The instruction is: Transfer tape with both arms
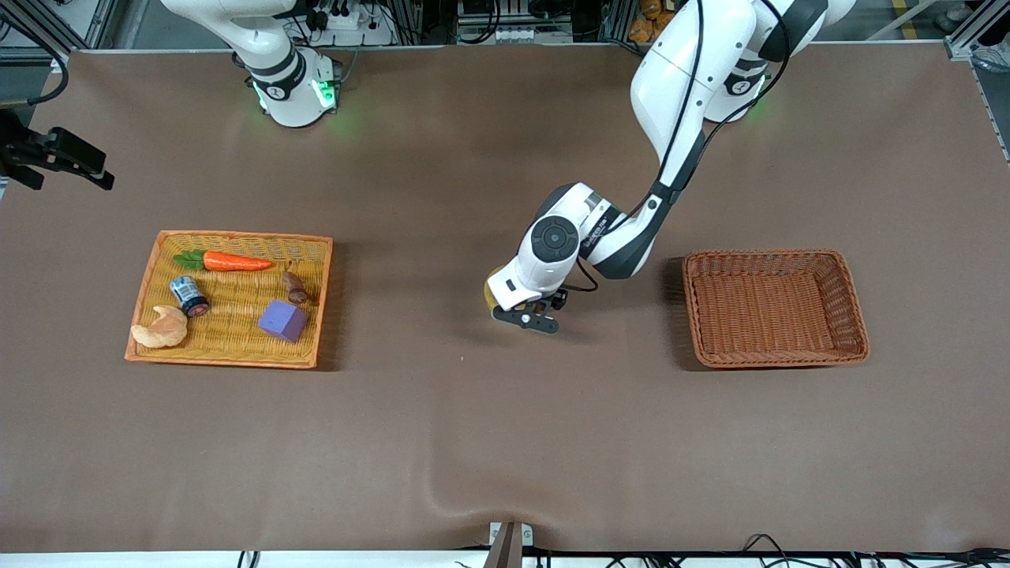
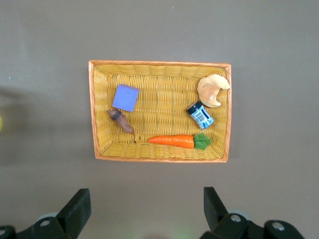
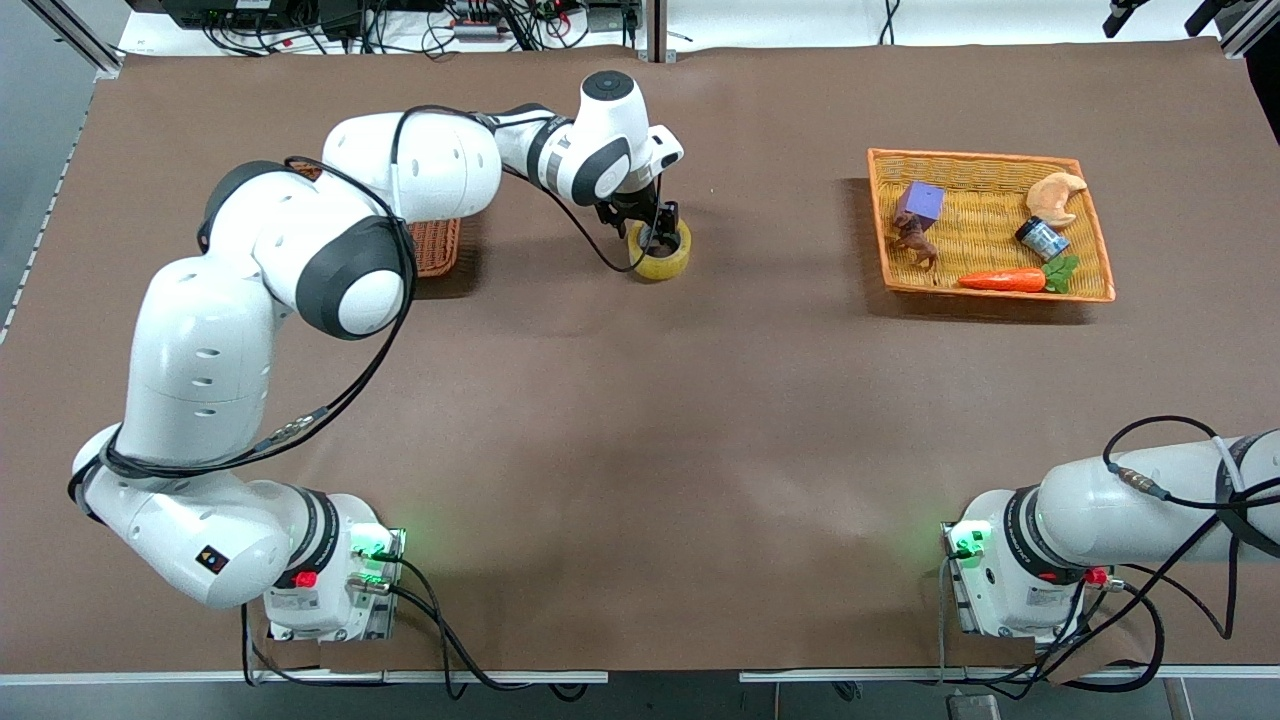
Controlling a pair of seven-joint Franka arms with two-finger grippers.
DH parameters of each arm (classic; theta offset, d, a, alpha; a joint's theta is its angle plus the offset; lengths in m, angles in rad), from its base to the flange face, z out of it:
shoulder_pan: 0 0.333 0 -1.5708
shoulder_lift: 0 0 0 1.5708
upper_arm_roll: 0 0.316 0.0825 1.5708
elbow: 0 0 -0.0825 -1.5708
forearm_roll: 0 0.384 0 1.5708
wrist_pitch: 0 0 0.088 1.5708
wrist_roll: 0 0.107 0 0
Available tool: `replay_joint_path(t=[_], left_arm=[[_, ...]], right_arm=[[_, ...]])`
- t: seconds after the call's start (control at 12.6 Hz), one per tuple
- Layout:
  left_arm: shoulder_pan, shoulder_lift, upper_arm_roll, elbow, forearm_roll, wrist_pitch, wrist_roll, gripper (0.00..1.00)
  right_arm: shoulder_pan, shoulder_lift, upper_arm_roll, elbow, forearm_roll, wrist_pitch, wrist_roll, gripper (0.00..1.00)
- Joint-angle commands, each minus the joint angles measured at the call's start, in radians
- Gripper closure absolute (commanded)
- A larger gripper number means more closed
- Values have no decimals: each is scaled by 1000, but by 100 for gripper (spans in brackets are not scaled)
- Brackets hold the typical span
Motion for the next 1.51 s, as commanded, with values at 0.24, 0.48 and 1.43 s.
replay_joint_path(t=[0.24, 0.48, 1.43], left_arm=[[4, -31, 10, 16, 31, -5, 0, 100], [53, -102, 14, 20, 18, -48, 1, 100], [506, -406, 33, -45, 61, -424, 451, 100]], right_arm=[[-26, 24, 4, 56, 20, -29, 29, 0], [-37, 30, 6, 56, 26, -32, 28, 0], [-34, 30, 7, 58, 24, -61, 19, 0]])
